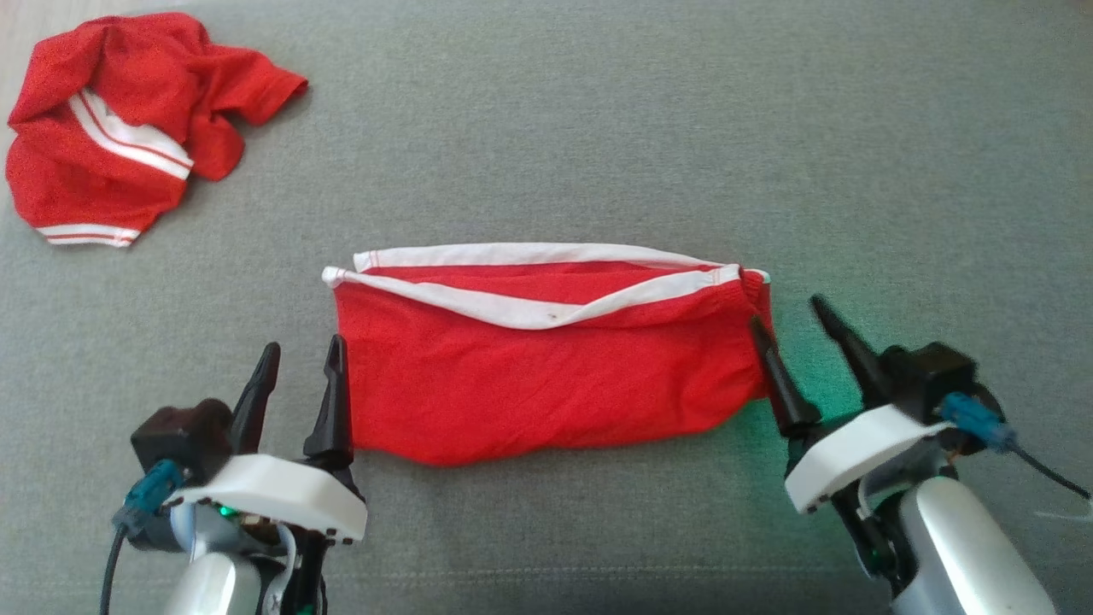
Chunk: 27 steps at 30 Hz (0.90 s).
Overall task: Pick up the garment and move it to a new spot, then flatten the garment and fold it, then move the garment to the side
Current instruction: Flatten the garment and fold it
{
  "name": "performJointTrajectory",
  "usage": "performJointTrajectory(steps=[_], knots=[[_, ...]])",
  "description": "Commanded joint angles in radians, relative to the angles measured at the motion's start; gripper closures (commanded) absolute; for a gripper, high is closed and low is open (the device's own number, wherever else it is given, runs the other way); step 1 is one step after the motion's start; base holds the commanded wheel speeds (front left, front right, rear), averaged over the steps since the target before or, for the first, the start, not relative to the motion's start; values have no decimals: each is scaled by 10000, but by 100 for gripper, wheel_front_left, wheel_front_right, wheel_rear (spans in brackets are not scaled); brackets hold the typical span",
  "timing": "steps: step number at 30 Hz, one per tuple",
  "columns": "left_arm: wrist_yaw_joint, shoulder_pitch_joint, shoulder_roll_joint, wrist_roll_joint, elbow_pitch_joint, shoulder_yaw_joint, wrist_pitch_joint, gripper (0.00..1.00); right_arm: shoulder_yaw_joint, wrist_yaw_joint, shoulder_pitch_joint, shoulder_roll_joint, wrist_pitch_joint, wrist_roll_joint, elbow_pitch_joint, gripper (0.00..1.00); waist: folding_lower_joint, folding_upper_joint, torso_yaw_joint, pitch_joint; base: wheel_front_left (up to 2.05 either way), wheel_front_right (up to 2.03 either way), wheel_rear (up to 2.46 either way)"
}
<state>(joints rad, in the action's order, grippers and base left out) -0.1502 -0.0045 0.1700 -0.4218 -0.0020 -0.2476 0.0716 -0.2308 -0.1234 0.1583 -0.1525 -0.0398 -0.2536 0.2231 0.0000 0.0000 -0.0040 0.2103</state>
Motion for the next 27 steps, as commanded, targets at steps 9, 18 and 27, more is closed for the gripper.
performJointTrajectory(steps=[9, 18, 27], knots=[[-128, -240, 11, 103, -489, 191, 110, 0, -304, -73, 1088, -336, 1187, -172, 1512, 0, 0, 0, 427, 100, 0, 0, 0], [-142, -263, -98, 57, -408, 54, 211, 0, -923, -73, 1978, -535, 3653, -1687, 2618, 0, 0, 0, 690, 94, 0, 0, 0], [-103, -323, -128, 17, -286, -19, 398, 0, -1615, -73, 2437, -1079, 4728, -2932, 2587, 100, 0, 0, 602, -154, 0, 0, 0]])
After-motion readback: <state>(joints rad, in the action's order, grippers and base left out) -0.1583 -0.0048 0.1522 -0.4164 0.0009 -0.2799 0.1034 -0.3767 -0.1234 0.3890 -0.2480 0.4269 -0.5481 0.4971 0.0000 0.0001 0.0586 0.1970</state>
